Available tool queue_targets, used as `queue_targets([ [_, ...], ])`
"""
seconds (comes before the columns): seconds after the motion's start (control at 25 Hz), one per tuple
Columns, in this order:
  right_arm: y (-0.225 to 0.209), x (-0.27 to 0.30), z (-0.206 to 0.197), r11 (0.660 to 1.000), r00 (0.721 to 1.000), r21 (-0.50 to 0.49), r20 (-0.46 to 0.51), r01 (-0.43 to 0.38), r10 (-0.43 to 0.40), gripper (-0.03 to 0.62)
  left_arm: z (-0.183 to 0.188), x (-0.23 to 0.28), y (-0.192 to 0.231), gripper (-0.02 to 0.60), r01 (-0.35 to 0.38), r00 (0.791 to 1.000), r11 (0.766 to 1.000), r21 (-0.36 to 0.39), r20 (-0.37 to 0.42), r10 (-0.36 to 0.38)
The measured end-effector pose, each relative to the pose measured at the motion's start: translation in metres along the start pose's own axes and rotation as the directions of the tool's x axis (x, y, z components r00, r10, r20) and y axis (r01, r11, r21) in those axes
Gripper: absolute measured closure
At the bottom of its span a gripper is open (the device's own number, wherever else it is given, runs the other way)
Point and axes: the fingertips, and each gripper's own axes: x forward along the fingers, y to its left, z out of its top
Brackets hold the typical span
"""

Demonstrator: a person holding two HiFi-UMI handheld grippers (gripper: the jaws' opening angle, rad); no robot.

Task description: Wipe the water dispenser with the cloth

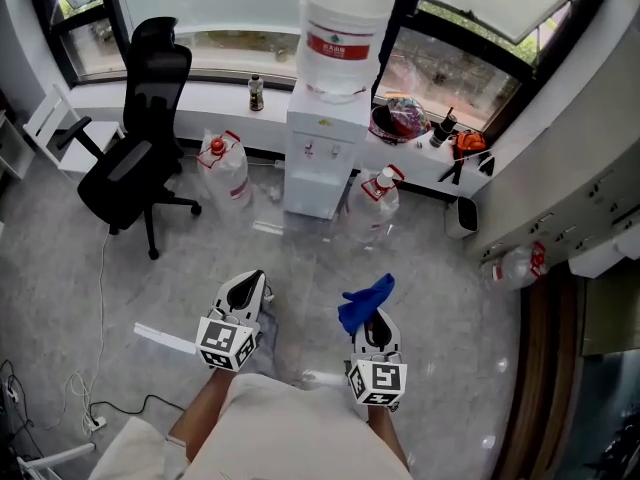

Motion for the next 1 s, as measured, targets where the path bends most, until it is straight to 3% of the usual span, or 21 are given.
queue_targets([
  [0.24,-0.001,0.102,0.022,0.999,1.0,0.019,-0.01,0.027,-0.027,0.505,0.015,0.08,0.068,0.571,0.033,0.999,0.999,-0.008,-0.003,-0.033],
  [0.6,0.002,0.257,0.089,0.998,0.998,0.031,0.007,0.056,-0.056,0.505,0.08,0.186,0.182,0.571,0.077,0.997,0.996,0.043,0.018,-0.078],
  [1.0,0.007,0.338,0.142,0.994,0.993,-0.021,0.046,0.108,-0.107,0.505,0.114,0.254,0.233,0.571,0.144,0.989,0.989,0.03,0.034,-0.145],
])
